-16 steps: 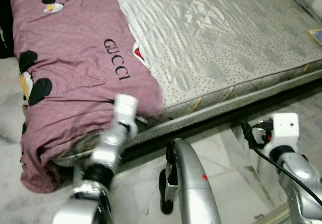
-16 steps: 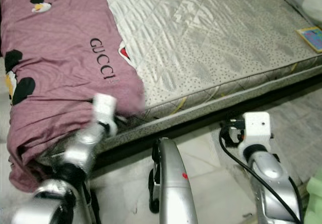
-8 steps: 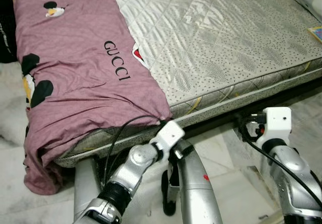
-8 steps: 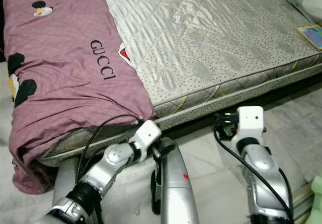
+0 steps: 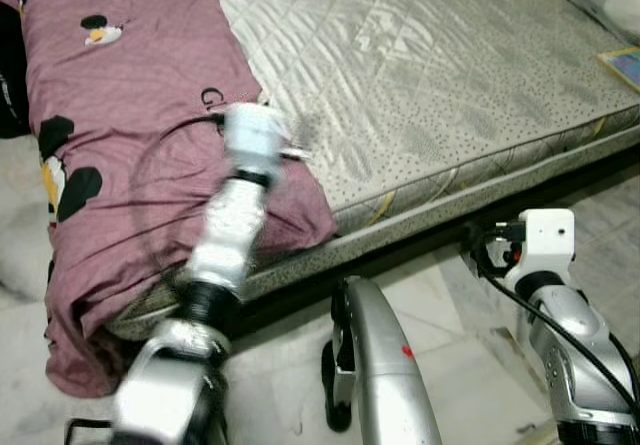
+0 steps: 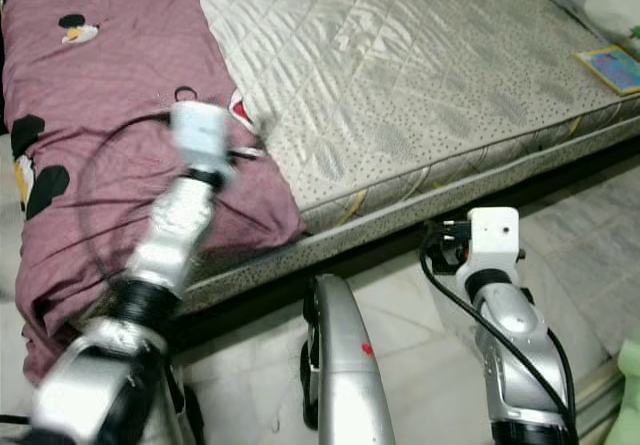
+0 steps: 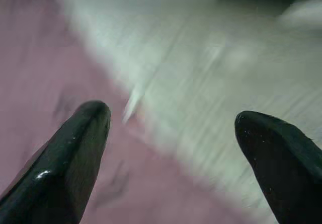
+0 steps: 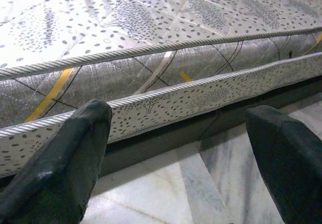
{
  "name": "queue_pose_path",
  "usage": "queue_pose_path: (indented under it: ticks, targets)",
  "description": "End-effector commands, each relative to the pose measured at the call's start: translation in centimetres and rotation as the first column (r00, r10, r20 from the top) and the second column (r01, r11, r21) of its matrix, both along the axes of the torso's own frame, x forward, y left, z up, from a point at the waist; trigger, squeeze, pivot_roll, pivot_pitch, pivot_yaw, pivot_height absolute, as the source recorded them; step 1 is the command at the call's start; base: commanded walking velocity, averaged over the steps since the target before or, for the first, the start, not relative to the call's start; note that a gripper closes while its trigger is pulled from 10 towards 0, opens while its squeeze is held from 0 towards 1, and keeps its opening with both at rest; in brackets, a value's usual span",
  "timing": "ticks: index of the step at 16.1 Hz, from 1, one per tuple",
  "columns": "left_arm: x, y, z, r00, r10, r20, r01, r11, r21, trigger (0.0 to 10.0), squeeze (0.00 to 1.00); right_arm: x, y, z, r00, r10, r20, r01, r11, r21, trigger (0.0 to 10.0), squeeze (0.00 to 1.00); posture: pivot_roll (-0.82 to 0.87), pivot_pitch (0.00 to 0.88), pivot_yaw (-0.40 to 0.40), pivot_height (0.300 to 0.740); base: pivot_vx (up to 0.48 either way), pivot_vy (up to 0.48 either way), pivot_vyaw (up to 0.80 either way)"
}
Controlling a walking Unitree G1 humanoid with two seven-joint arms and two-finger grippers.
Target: Clean up the room
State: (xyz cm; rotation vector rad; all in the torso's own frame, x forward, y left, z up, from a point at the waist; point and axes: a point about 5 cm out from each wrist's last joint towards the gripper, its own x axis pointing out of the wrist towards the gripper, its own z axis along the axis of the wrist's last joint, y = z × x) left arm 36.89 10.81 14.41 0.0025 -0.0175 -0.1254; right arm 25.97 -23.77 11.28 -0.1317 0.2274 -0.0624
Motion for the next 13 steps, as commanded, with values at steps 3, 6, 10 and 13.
queue_pose_path:
  ticks: [3, 6, 10, 13]
  targets:
    - [-1.2, 2.1, -6.8, 0.936, 0.04, -0.35, -0.032, 0.999, 0.03, 10.0, 0.0, -0.2, 0.0, 0.2, 1.0, -0.01, 0.001, 0.01, 1.0, 0.008, 10.0, 0.0, -0.27, 0.15, -0.074, 0.522, 0.0, 0.0, 0.0]
    - [-3.9, 1.2, -11.5, 0.824, -0.072, -0.561, 0.142, 0.986, 0.082, 10.0, 0.0, 0.1, 0.3, 0.2, 1.0, 0.0, 0.007, 0.0, 1.0, 0.011, 10.0, 0.0, -0.28, 0.142, -0.065, 0.522, 0.0, 0.0, 0.0]
    - [-4.9, -2.9, -12.1, 0.782, -0.25, -0.57, 0.368, 0.924, 0.1, 10.0, 0.0, 0.7, 0.7, 0.5, 1.0, 0.0, 0.031, -0.001, 1.0, 0.025, 10.0, 0.0, -0.27, 0.118, -0.051, 0.522, 0.0, 0.0, 0.0]
    - [-2.2, -3.1, -7.7, 0.923, -0.226, -0.31, 0.281, 0.948, 0.146, 10.0, 0.0, 2.3, 2.5, 1.3, 0.996, 0.028, 0.086, -0.034, 0.997, 0.066, 10.0, 0.0, -0.24, 0.081, -0.035, 0.522, 0.0, 0.0, 0.0]
